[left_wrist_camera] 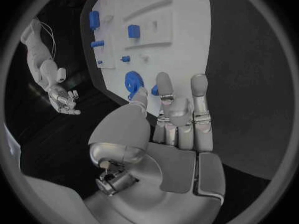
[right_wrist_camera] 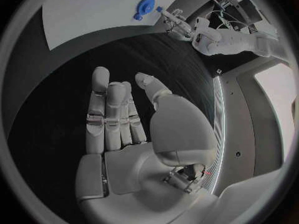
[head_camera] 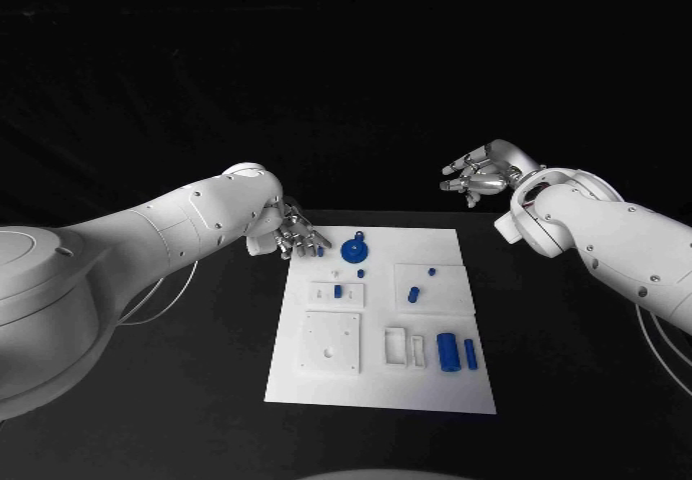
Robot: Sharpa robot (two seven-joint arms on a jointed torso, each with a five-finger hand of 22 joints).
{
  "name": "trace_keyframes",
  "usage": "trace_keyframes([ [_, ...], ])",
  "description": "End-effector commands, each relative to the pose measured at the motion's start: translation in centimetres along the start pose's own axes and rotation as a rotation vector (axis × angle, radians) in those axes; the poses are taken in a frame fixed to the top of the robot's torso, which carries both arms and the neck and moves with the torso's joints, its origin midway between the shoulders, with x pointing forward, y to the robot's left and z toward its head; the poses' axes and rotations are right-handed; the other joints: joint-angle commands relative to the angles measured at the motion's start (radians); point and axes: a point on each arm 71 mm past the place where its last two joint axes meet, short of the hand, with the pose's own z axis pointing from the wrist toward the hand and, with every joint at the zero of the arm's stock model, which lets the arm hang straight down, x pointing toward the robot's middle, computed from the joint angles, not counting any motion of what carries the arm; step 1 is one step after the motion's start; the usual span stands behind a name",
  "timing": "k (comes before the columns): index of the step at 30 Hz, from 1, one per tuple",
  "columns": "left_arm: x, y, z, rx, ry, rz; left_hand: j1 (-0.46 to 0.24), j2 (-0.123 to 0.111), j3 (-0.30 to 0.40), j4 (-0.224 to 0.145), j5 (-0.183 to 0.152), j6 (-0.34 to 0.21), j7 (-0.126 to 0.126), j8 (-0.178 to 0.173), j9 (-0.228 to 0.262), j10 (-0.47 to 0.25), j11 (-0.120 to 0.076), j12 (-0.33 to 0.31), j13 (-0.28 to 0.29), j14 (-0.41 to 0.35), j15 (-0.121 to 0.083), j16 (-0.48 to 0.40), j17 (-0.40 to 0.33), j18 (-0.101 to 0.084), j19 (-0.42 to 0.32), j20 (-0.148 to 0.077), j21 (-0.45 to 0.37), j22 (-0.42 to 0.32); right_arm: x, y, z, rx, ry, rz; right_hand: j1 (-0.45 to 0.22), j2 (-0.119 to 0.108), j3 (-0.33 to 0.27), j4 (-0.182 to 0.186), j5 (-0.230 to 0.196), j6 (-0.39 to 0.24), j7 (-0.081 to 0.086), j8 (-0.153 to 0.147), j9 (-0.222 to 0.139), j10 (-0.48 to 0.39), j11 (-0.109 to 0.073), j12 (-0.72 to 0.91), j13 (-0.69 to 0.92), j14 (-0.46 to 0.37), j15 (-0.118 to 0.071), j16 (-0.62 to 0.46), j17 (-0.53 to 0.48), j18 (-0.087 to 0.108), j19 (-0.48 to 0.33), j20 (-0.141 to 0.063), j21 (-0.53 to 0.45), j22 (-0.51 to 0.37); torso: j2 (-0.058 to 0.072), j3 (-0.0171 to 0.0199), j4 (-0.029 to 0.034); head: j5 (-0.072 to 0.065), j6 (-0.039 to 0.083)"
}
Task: Assemble the parts on the task board
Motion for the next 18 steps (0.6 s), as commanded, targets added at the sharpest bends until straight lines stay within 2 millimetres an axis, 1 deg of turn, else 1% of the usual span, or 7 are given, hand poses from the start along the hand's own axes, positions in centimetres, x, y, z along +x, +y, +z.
trace_keyframes([
  [1,0.08,-0.15,0.07,0.018,0.004,-0.032,0.003,0.013,0.003,-0.007,0.005,-0.007,0.0,-0.001,-0.001,0.022,0.007,0.003,-0.001,-0.008,-0.002,-0.001,-0.001,-0.002,-0.001,0.004,-0.004,0.017,0.11,0.14,0.01,-0.007,0.014,-0.005,-0.005,0.001,-0.001,0.004,0.002,-0.005,0.002,-0.003,-0.001,0.004,0.0,-0.005,-0.001,-0.006,0.002,-0.005,-0.001,-0.001,0.03,-0.004,-0.004,-0.001,0.0,0.0005,0.001,0.0,-0.001],
  [6,0.06,-0.11,0.08,0.018,0.006,-0.042,0.032,0.043,0.018,-0.027,0.008,-0.005,0.0,-0.001,-0.004,0.022,0.006,0.004,-0.001,-0.008,-0.002,0.0,-0.001,-0.002,-0.001,0.004,-0.004,0.017,0.07,0.08,0.0,-0.006,0.014,-0.005,-0.005,0.001,-0.001,0.004,0.002,-0.005,0.002,-0.003,-0.001,0.004,0.0,-0.005,-0.001,-0.006,0.002,-0.005,-0.001,-0.001,0.03,-0.004,-0.004,-0.001,0.0,0.0004,0.0005,0.002,-0.002],
  [14,0.16,-0.14,0.1,0.015,0.019,-0.041,0.066,0.056,0.029,-0.05,0.017,0.001,-0.003,-0.001,-0.005,0.022,0.005,0.004,-0.001,-0.008,-0.002,0.0,-0.002,-0.003,-0.002,0.004,-0.005,0.017,0.09,0.07,0.01,-0.005,0.015,-0.005,-0.005,0.001,-0.001,0.004,0.002,-0.005,0.002,-0.003,-0.001,0.004,0.0,-0.005,-0.001,-0.006,0.002,-0.005,-0.001,-0.001,0.03,-0.004,-0.004,-0.001,0.0,0.001,0.001,0.0,-0.002],
  [18,0.19,-0.1,0.1,0.012,0.025,-0.039,0.073,0.056,0.028,-0.056,0.016,0.002,-0.003,-0.001,-0.005,0.022,0.005,0.003,-0.001,-0.008,-0.001,0.001,-0.001,-0.003,-0.002,0.005,-0.005,0.017,0.07,0.05,0.0,-0.005,0.015,-0.006,-0.005,0.001,-0.001,0.004,0.002,-0.005,0.002,-0.003,-0.001,0.004,0.0,-0.005,-0.001,-0.006,0.002,-0.005,-0.001,-0.001,0.03,-0.004,-0.004,-0.001,0.0,0.0015,0.0012,0.002,-0.003],
])
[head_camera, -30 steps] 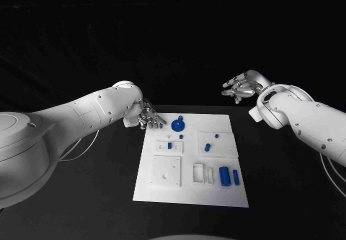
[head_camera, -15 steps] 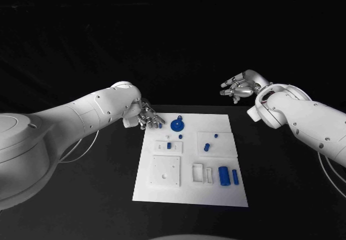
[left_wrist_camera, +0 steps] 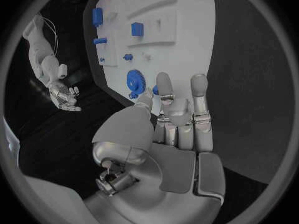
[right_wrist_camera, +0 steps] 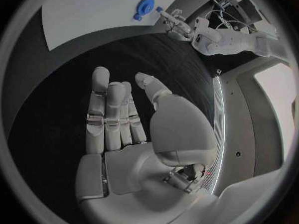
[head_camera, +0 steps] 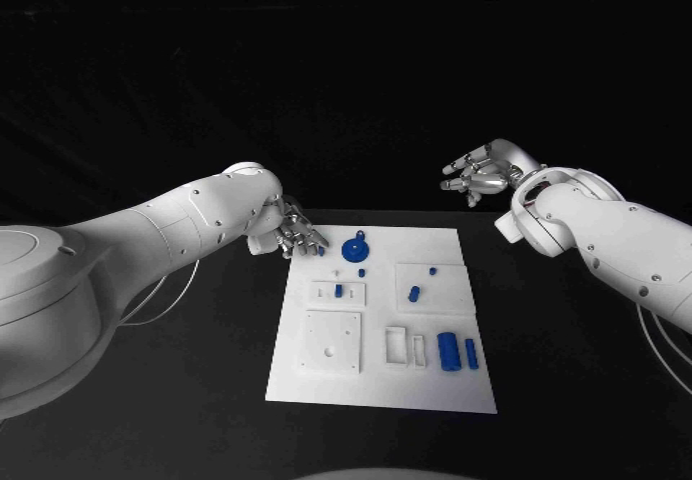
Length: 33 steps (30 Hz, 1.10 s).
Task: Assemble the parts on the task board
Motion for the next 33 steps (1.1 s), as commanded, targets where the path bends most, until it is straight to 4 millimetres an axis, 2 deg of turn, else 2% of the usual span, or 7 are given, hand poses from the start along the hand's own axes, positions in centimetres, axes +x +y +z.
trace_keyframes([
  [1,0.21,-0.15,0.04,0.005,0.019,-0.003,0.012,0.001,-0.001,-0.008,0.001,0.002,-0.003,-0.001,0.0,0.022,0.005,0.003,-0.001,-0.008,-0.001,0.001,0.0,-0.003,-0.002,0.005,-0.005,0.017,0.07,0.07,0.01,-0.005,0.013,-0.005,-0.005,0.001,-0.001,0.004,0.002,-0.005,0.002,-0.003,-0.001,0.004,0.0,-0.005,-0.001,-0.006,0.002,-0.005,-0.001,-0.001,0.03,-0.004,-0.004,-0.001,0.0,0.0003,0.0002,0.0,0.0],
  [15,0.25,-0.03,0.03,0.003,0.033,0.002,0.027,0.012,-0.003,-0.015,0.002,0.004,-0.004,-0.001,-0.001,0.022,0.005,0.003,-0.002,-0.009,0.0,0.003,-0.001,-0.002,-0.003,0.006,-0.005,0.017,0.1,0.06,0.03,-0.005,0.014,-0.005,-0.005,0.001,0.003,0.005,0.001,-0.004,0.002,-0.003,-0.001,0.004,0.0,-0.004,-0.002,-0.006,0.002,-0.004,-0.001,-0.001,0.03,-0.004,-0.003,-0.002,0.001,-0.001,0.0009,0.003,-0.003],
  [19,0.27,0.0,0.03,0.003,0.037,0.004,0.041,0.024,0.006,-0.029,0.061,0.004,-0.006,-0.001,-0.002,0.022,0.005,0.003,-0.002,-0.009,-0.001,0.003,-0.001,-0.002,-0.004,0.006,-0.005,0.017,0.1,0.03,0.05,-0.004,0.012,-0.005,-0.005,0.001,0.003,0.005,0.001,-0.004,0.002,-0.003,-0.001,0.004,0.0,-0.004,-0.002,-0.006,0.002,-0.004,-0.001,-0.001,0.03,-0.004,-0.003,-0.002,0.001,-0.0009,0.0007,0.004,-0.004],
  [23,0.33,-0.04,0.03,0.002,0.043,0.007,0.074,0.046,0.04,-0.069,0.166,0.003,-0.005,-0.001,-0.002,0.022,0.005,0.002,-0.003,-0.009,-0.001,0.005,0.0,-0.002,-0.005,0.006,-0.004,0.018,0.02,-0.04,0.03,-0.002,0.01,-0.006,-0.003,0.001,0.005,0.003,0.0,-0.004,0.002,-0.003,-0.001,0.002,0.0,-0.004,-0.003,-0.006,0.002,-0.005,-0.001,-0.001,0.03,-0.004,-0.003,-0.002,0.0,-0.001,0.0013,0.007,-0.004],
  [31,0.34,0.01,0.01,0.006,0.047,0.008,0.082,0.052,0.106,-0.154,0.302,0.051,-0.013,0.006,0.028,0.034,0.005,0.001,-0.006,-0.002,0.0,0.014,0.014,0.004,-0.007,0.009,0.004,0.019,-0.05,-0.2,0.02,0.002,0.009,-0.007,-0.003,0.001,0.013,0.001,0.008,-0.003,0.002,-0.003,-0.001,0.002,0.0,-0.005,-0.003,-0.007,0.002,-0.005,-0.002,-0.001,0.029,-0.004,-0.003,-0.001,0.0,-0.0023,0.0001,0.008,-0.003],
  [32,0.32,0.02,0.01,0.006,0.045,0.008,0.087,0.058,0.138,-0.176,0.231,0.055,-0.014,0.004,0.041,0.036,0.002,-0.002,-0.008,-0.001,-0.002,0.016,0.017,0.005,-0.007,0.008,0.007,0.02,-0.06,-0.22,0.02,0.002,0.008,-0.007,-0.004,0.0,0.015,0.0,0.009,-0.002,0.002,-0.003,-0.001,0.002,0.0,-0.005,-0.004,-0.007,0.002,-0.005,-0.002,-0.001,0.029,-0.004,-0.003,-0.001,0.0,-0.0026,0.0002,0.008,-0.003],
  [33,0.31,0.02,0.01,0.006,0.043,0.006,0.041,0.037,0.261,-0.192,0.132,0.049,-0.006,-0.006,0.061,0.036,0.008,-0.003,-0.01,0.003,-0.001,0.018,0.022,0.004,-0.009,0.013,0.012,0.019,-0.06,-0.24,0.03,0.003,0.008,-0.007,-0.004,0.0,0.015,0.0,0.009,-0.002,0.002,-0.003,-0.001,0.002,0.0,-0.005,-0.004,-0.007,0.002,-0.005,-0.002,-0.001,0.029,-0.004,-0.003,-0.001,0.0,-0.003,0.0003,0.008,-0.004],
])
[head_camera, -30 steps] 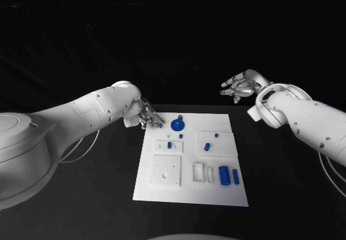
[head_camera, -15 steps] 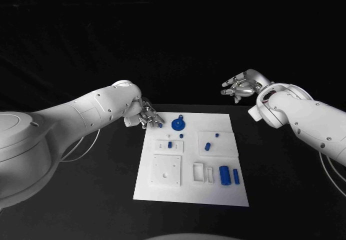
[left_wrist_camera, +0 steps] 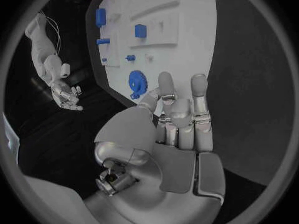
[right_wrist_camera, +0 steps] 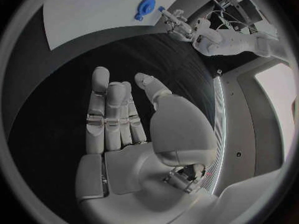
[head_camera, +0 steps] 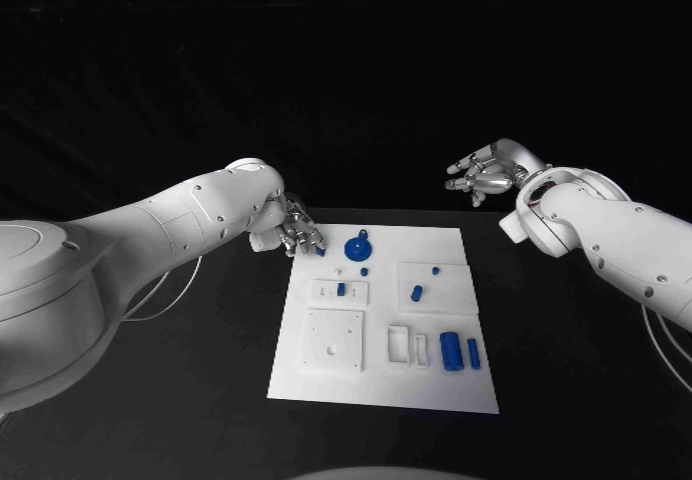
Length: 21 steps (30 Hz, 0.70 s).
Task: Assemble the parts on the task board
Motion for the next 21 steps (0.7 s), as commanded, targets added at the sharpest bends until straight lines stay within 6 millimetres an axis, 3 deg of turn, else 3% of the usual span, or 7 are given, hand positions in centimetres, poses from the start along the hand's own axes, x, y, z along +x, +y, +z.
trace_keyframes([
  [1,0.42,0.08,0.17,-0.002,0.02,0.01,-0.054,-0.042,0.233,-0.065,-0.095,0.033,-0.025,0.002,0.064,0.038,0.002,0.0,-0.003,0.001,0.0,0.005,0.005,0.011,-0.006,0.007,0.016,0.019,0.03,-0.01,0.02,-0.003,0.009,-0.005,-0.004,0.0,0.004,0.0,0.003,-0.003,0.003,-0.003,-0.001,0.002,0.0,-0.005,-0.001,-0.007,0.002,-0.005,-0.001,-0.001,0.029,-0.004,-0.003,0.0,-0.001,-0.0007,-0.0005,0.0,0.0],
  [3,0.38,0.08,0.17,-0.001,0.014,0.007,-0.059,-0.075,0.292,-0.036,-0.077,0.034,-0.026,0.001,0.113,0.038,-0.001,0.003,-0.005,0.006,-0.001,0.007,0.01,0.01,-0.006,0.006,0.023,0.019,0.03,-0.09,0.05,-0.001,0.009,-0.006,-0.006,-0.001,0.005,0.001,0.003,-0.004,0.003,-0.003,-0.001,0.002,0.0,-0.005,-0.001,-0.007,0.002,-0.005,-0.001,-0.001,0.029,-0.004,-0.003,0.0,-0.001,0.0004,0.0,0.0,0.001],
  [11,0.28,0.25,0.13,-0.008,-0.001,-0.002,-0.086,-0.115,0.344,-0.028,0.043,0.049,-0.041,0.005,0.257,0.043,-0.01,0.013,-0.012,0.019,-0.005,0.017,0.032,0.011,-0.002,0.002,0.037,0.019,0.01,-0.28,0.11,0.004,0.008,-0.005,-0.007,-0.001,0.006,0.001,0.003,-0.004,0.003,-0.003,-0.001,0.002,0.0,-0.005,-0.001,-0.007,0.002,-0.005,-0.001,-0.001,0.029,-0.004,-0.003,0.0,-0.001,0.0001,-0.0011,0.002,0.006],
  [18,0.2,0.7,-0.03,-0.006,-0.002,-0.05,-0.124,-0.127,0.367,-0.048,0.094,0.063,-0.047,0.0,0.302,0.045,-0.014,0.049,-0.055,0.036,-0.004,0.026,0.059,0.018,0.003,0.007,0.049,0.018,0.0,-0.35,0.12,0.006,0.008,-0.005,-0.007,-0.001,0.006,0.001,0.003,-0.004,0.003,-0.003,-0.001,0.002,0.0,-0.005,-0.001,-0.007,0.002,-0.005,-0.001,-0.001,0.029,-0.004,-0.003,0.0,-0.001,0.0012,-0.0003,0.004,0.006],
  [21,0.21,1.01,-0.29,0.002,-0.009,-0.081,-0.131,-0.131,0.363,-0.047,0.104,0.075,-0.052,0.002,0.312,0.047,-0.018,0.071,-0.062,0.048,-0.005,0.034,0.08,0.02,0.009,0.009,0.054,0.018,-0.12,-0.54,0.08,0.011,0.007,-0.003,-0.009,-0.002,0.005,0.002,0.002,-0.004,0.003,-0.003,-0.001,0.002,0.0,-0.005,-0.001,-0.007,0.002,-0.005,-0.001,-0.001,0.029,-0.004,-0.003,0.0,-0.001,0.0017,0.0021,0.004,0.015],
])
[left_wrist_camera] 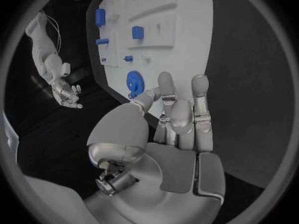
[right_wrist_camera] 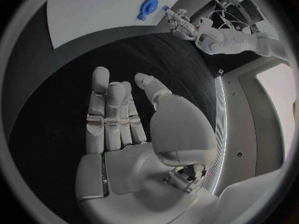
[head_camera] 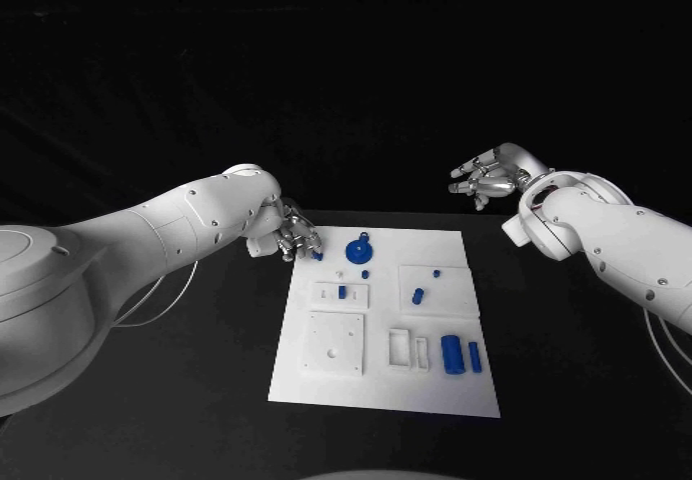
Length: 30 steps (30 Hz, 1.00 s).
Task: Assemble the parts on the task board
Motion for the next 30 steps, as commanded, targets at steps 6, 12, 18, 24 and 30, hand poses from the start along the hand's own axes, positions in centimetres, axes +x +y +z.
trace_keyframes([
  [6,0.3,0.0,-1.1,0.042,-0.011,-0.102,-0.023,-0.014,0.054,-0.057,0.046,0.084,-0.064,0.003,0.16,0.043,-0.014,0.04,-0.035,0.018,0.0,0.011,0.033,0.03,0.012,0.007,0.013,0.018,-0.6,-0.8,-0.2,0.019,0.002,0.008,-0.009,-0.002,0.005,0.002,0.001,-0.004,0.003,-0.003,-0.001,0.002,0.0,-0.005,-0.001,-0.007,0.002,-0.006,-0.001,-0.001,0.029,-0.004,-0.003,0.0,-0.003,0.0019,0.0091,0.003,0.006],
  [12,1.1,0.3,-2.7,0.085,-0.015,-0.15,-0.023,-0.029,0.051,-0.056,0.064,0.095,-0.068,0.003,0.168,0.043,-0.016,0.072,-0.065,0.023,0.001,0.021,0.052,0.04,0.012,0.017,0.025,0.018,-1.1,-1.5,-0.3,0.036,-0.006,0.009,-0.009,-0.002,0.005,0.002,0.001,-0.004,0.003,-0.003,-0.001,0.002,0.0,-0.005,-0.001,-0.007,0.002,-0.006,-0.001,-0.001,0.029,-0.004,-0.003,0.0,-0.006,0.0014,0.0121,0.002,-0.002],
  [18,2.0,1.0,-4.0,0.11,-0.032,-0.174,-0.02,-0.039,0.042,-0.051,0.062,0.107,-0.073,0.004,0.182,0.044,-0.019,0.095,-0.088,0.024,0.001,0.03,0.063,0.045,0.01,0.022,0.036,0.018,-1.3,-1.7,-0.5,0.038,-0.007,0.007,-0.007,-0.001,0.005,0.001,0.001,-0.004,0.003,-0.003,-0.001,0.002,0.0,-0.004,-0.001,-0.007,0.002,-0.005,-0.001,-0.001,0.029,-0.004,-0.004,0.0,-0.009,0.002,0.0161,0.007,-0.005],
  [24,2.7,1.2,-4.8,0.131,-0.086,-0.165,-0.018,-0.045,0.04,-0.047,0.06,0.111,-0.074,0.004,0.195,0.044,-0.019,0.108,-0.107,0.025,0.001,0.037,0.066,0.052,0.009,0.03,0.043,0.018,-1.3,-1.6,-0.6,0.036,-0.007,0.007,-0.009,-0.001,0.005,0.002,0.001,-0.004,0.003,-0.003,-0.001,0.003,0.0,-0.004,-0.001,-0.006,0.002,-0.005,-0.001,-0.001,0.03,-0.004,-0.003,0.0,-0.014,0.0019,0.0208,0.003,-0.011],
  [30,4.2,1.8,-5.1,0.129,-0.159,-0.12,-0.016,-0.047,0.041,-0.045,0.058,0.114,-0.076,0.004,0.198,0.044,-0.02,0.115,-0.113,0.026,0.001,0.04,0.067,0.058,0.012,0.035,0.047,0.018,-1.3,-1.6,-0.8,0.032,-0.005,0.008,-0.01,-0.001,0.004,0.003,0.003,-0.004,0.003,-0.003,-0.001,0.003,0.0,-0.004,-0.001,-0.006,0.002,-0.005,-0.001,-0.001,0.03,-0.004,-0.003,0.0,-0.016,0.0035,0.0241,0.006,-0.018],
])
